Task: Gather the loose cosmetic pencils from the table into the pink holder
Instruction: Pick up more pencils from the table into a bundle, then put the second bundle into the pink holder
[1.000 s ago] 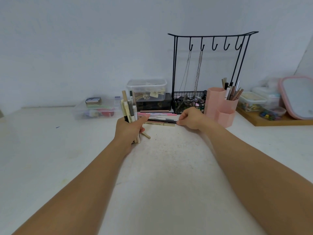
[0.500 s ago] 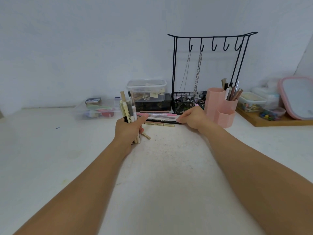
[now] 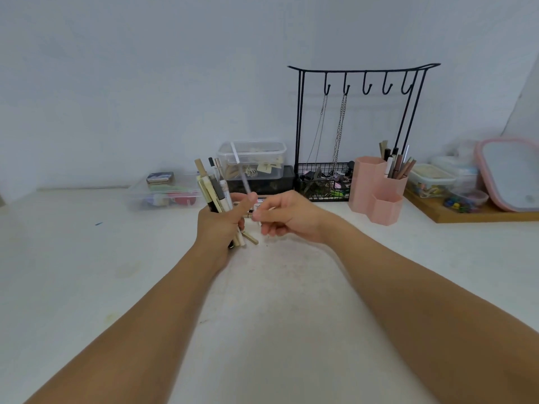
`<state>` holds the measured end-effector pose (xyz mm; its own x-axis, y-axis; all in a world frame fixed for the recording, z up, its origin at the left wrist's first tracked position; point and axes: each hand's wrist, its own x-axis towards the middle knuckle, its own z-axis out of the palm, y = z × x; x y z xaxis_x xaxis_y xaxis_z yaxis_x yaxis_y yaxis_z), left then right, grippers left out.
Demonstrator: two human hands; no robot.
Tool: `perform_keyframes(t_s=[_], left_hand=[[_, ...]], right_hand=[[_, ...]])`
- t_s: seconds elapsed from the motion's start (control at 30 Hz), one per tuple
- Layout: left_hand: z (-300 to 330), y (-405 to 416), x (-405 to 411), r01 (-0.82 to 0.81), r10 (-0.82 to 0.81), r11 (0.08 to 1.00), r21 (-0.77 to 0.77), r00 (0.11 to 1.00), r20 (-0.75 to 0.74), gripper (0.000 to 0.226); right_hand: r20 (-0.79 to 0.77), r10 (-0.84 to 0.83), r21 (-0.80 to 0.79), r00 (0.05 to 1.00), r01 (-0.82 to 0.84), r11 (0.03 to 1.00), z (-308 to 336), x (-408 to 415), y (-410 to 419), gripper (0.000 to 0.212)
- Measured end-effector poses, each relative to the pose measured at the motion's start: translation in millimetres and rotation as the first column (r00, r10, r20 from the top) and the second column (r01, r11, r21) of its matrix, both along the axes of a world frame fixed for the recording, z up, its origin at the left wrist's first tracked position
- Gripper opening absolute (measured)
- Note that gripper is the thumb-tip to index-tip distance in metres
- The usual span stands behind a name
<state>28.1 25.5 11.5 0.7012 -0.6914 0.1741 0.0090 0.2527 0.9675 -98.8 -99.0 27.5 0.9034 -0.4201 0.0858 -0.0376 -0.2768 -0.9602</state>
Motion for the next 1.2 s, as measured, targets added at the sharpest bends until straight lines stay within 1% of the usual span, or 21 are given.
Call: perform_keyframes(t_s=[0.1,0.2,0.27,0.37,0.43,0.5,0.53,0.57,0.6,0.63,0.67,0.73,0.77,0.83,0.9,0.93,1.0,1.03,1.1,1.17,1.2], left_hand=[[-2,1,-3,0.054,-0.054,0.999,0.004,0.999,-0.008,0.047],[-3,2,-6,0.061,-0.062,0.997,0.05,0.998,0.014,0.029],[-1,3,-10,0.045,-0.047,0.996,0.075,0.999,0.028,0.029],[2,4,-14,0.032,-0.033,0.997,0.07,0.999,0.013,0.032],[6,5,-13,0.005,-0.006,0.998,0.066,1.0,0.013,0.029],[8,3,-10,-0.028,0.022,0.996,0.083,0.997,0.077,0.022],[9,1,-12,-0.027,0.015,0.995,0.094,0.993,0.117,0.017],[10,-2,-16,-0.018,0.001,0.994,0.104,0.987,0.158,0.015],[10,-7,-21,-0.026,0.001,0.993,0.114,0.977,0.213,0.019],[9,-12,-25,-0.042,0.009,0.992,0.116,0.964,0.264,0.029],[7,-17,-29,-0.046,0.014,0.993,0.106,0.958,0.286,0.038],[2,-26,-29,-0.015,0.0,0.998,0.053,0.961,0.275,0.049],[-3,-29,-26,-0.012,-0.003,0.999,0.044,0.95,0.312,0.051],[-7,-28,-26,-0.017,-0.001,0.999,0.045,0.929,0.371,0.039],[-9,-26,-30,-0.027,0.004,0.998,0.056,0.925,0.38,0.024],[-7,-25,-35,-0.033,0.002,0.997,0.073,0.925,0.381,0.023],[-5,-23,-44,-0.004,-0.036,0.995,0.104,0.924,0.381,0.017],[-5,-22,-47,0.018,-0.061,0.993,0.113,0.922,0.382,0.019],[-5,-18,-53,0.089,-0.132,0.987,0.131,0.92,0.369,0.038],[-9,-15,-56,0.156,-0.2,0.977,0.147,0.915,0.352,0.055],[-11,-14,-57,0.174,-0.223,0.971,0.166,0.91,0.35,0.064]], right_hand=[[-0.059,0.073,-0.069,0.996,-0.077,0.995,-2,6,12,0.009],[-0.11,0.085,-0.127,0.99,-0.099,0.987,-5,6,18,0.01],[-0.098,0.074,-0.179,0.992,-0.091,0.98,-2,6,19,0.01],[-0.114,0.058,-0.298,0.992,-0.089,0.95,15,2,18,0.02],[-0.099,-0.008,-0.342,0.995,-0.027,0.939,30,0,15,0.032],[-0.043,-0.116,-0.278,0.992,0.1,0.955,40,-1,17,0.048],[-0.014,-0.142,-0.218,0.99,0.136,0.966,43,0,20,0.055],[0.006,-0.132,-0.166,0.991,0.131,0.977,43,2,23,0.057],[0.018,-0.096,-0.135,0.995,0.097,0.986,42,5,29,0.058],[0.03,-0.068,-0.125,0.997,0.072,0.99,38,10,36,0.057],[0.048,-0.083,-0.115,0.995,0.088,0.989,34,15,42,0.056],[0.093,-0.199,-0.071,0.976,0.205,0.976,29,23,50,0.052],[0.106,-0.234,-0.047,0.967,0.24,0.97,26,25,51,0.049],[0.12,-0.233,-0.01,0.965,0.236,0.972,24,23,50,0.036],[0.136,-0.252,0.044,0.958,0.248,0.968,23,15,49,0.024],[0.137,-0.275,0.07,0.952,0.267,0.961,22,11,49,0.022],[0.132,-0.314,0.094,0.94,0.303,0.948,18,4,49,0.03],[0.132,-0.327,0.107,0.936,0.314,0.943,17,1,48,0.034],[0.154,-0.364,0.161,0.919,0.34,0.926,16,-8,42,0.033],[0.201,-0.441,0.247,0.875,0.391,0.887,17,-24,31,0.024],[0.217,-0.489,0.259,0.845,0.433,0.863,17,-34,24,0.017]])
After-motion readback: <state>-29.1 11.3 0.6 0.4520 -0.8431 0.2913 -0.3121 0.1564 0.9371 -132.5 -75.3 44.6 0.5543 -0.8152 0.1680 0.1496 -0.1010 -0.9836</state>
